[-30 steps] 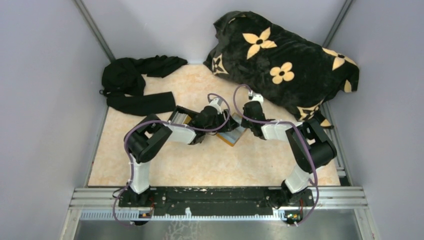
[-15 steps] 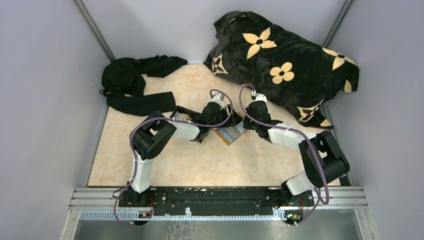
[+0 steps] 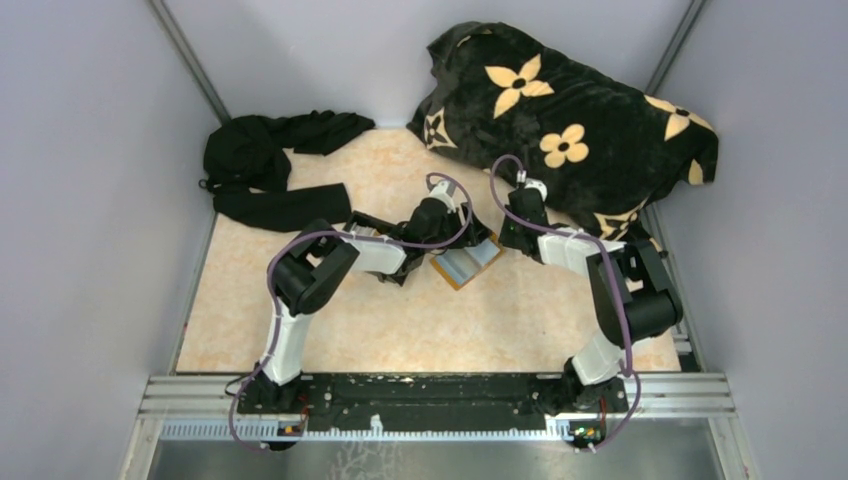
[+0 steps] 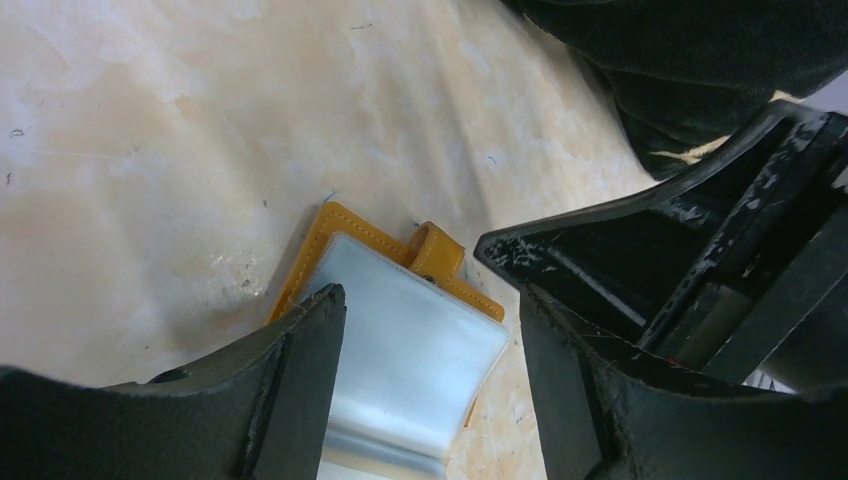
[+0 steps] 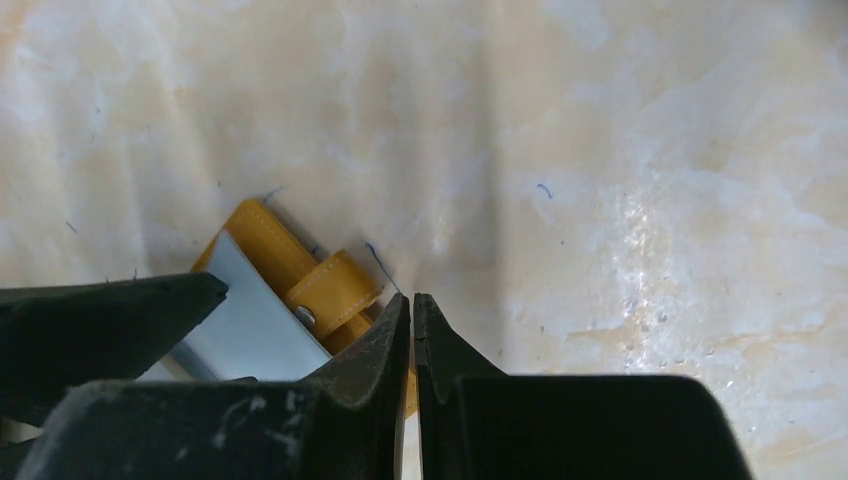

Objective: Take the credit cards out of the card holder

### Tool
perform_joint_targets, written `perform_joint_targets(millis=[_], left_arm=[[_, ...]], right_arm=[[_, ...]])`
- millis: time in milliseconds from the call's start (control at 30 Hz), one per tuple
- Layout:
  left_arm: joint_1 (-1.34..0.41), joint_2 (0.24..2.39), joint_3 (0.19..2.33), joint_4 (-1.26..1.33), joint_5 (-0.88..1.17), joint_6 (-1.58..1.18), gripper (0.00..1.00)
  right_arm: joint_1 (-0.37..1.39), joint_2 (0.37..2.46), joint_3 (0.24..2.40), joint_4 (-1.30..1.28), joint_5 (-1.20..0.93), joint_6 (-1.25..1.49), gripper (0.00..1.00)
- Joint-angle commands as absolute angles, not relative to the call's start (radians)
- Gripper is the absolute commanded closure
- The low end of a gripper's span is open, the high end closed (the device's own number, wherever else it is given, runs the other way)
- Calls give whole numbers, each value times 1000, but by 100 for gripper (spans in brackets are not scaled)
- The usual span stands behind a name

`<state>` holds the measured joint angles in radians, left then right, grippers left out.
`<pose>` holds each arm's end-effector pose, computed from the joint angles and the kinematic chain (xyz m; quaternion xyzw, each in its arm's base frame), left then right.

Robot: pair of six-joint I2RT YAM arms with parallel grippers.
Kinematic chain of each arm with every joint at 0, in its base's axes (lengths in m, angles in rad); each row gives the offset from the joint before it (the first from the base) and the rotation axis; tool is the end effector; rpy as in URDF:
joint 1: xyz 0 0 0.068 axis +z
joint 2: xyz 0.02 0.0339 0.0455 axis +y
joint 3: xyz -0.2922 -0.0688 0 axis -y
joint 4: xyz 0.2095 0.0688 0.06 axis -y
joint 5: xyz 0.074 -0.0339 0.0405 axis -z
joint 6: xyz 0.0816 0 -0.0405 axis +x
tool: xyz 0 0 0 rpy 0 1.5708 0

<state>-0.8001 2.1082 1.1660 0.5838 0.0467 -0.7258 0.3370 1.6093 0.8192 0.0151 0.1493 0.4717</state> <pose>0.3365 -0.3520 0.1758 0.0438 0.8205 -0.4075 0.3984 0.3172 0.0983 0.1906 0.0907 0.9153 0.0888 0.3823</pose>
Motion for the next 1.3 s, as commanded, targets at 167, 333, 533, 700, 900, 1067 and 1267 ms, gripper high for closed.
perform_joint_targets(millis=[167, 333, 533, 700, 900, 1067, 1267], left_arm=[[-794, 2146, 1192, 561, 97, -702, 29], [-795, 2162, 1162, 560, 119, -695, 28], [-794, 2157, 1105, 591, 152, -724, 28], [-795, 2154, 1088, 600, 182, -737, 29], [-796, 2121, 1043, 635, 202, -778, 29], [-793, 2046, 1048, 641, 125, -716, 29], [-792, 1988, 1039, 628, 115, -696, 29]], right_arm=[[334, 1534, 742, 54, 60, 461, 100], [341, 1421, 651, 43, 3, 484, 100], [408, 1253, 570, -5, 73, 517, 100], [447, 1189, 584, 6, 70, 496, 100], [444, 1353, 610, 120, 9, 523, 100], [413, 1526, 602, 273, -80, 579, 100], [411, 1570, 606, 278, -80, 583, 100]])
